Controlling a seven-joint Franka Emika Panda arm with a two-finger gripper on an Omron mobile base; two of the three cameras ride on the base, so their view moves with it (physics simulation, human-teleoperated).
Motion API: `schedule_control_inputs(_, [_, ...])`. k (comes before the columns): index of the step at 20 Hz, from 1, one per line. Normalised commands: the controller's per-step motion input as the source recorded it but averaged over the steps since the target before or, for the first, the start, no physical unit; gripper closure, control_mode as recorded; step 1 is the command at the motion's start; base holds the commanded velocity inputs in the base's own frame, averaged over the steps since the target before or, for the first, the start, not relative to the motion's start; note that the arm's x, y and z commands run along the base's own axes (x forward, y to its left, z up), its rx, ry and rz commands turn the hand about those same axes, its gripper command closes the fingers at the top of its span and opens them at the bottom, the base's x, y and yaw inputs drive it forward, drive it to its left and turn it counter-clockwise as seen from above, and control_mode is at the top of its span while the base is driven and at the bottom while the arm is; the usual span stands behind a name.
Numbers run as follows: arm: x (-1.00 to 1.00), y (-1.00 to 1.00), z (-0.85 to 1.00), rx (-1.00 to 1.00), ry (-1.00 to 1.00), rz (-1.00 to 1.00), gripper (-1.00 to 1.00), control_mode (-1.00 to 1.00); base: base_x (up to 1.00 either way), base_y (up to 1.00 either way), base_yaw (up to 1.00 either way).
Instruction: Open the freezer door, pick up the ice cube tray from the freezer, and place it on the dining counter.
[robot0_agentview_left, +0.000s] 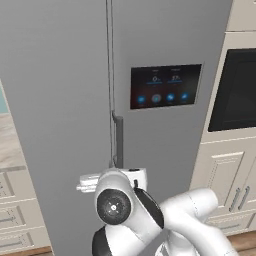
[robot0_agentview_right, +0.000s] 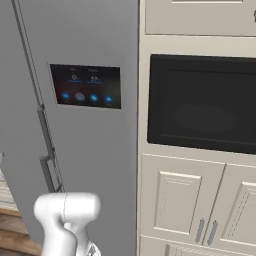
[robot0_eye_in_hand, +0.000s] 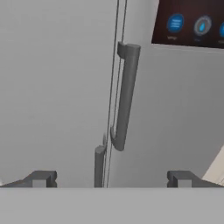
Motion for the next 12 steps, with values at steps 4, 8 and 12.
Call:
schedule_control_inputs(4, [0.11, 0.0, -0.56, 0.0, -0.28, 0.0, -1.0, -1.0, 0.0, 0.0, 0.0])
schedule_control_inputs(8, [0.12, 0.0, -0.56, 0.0, -0.23, 0.0, -1.0, -1.0, 0.0, 0.0, 0.0])
schedule_control_inputs(12, [0.12, 0.0, -0.56, 0.02, -0.17, 0.0, -1.0, -1.0, 0.0, 0.0, 0.0])
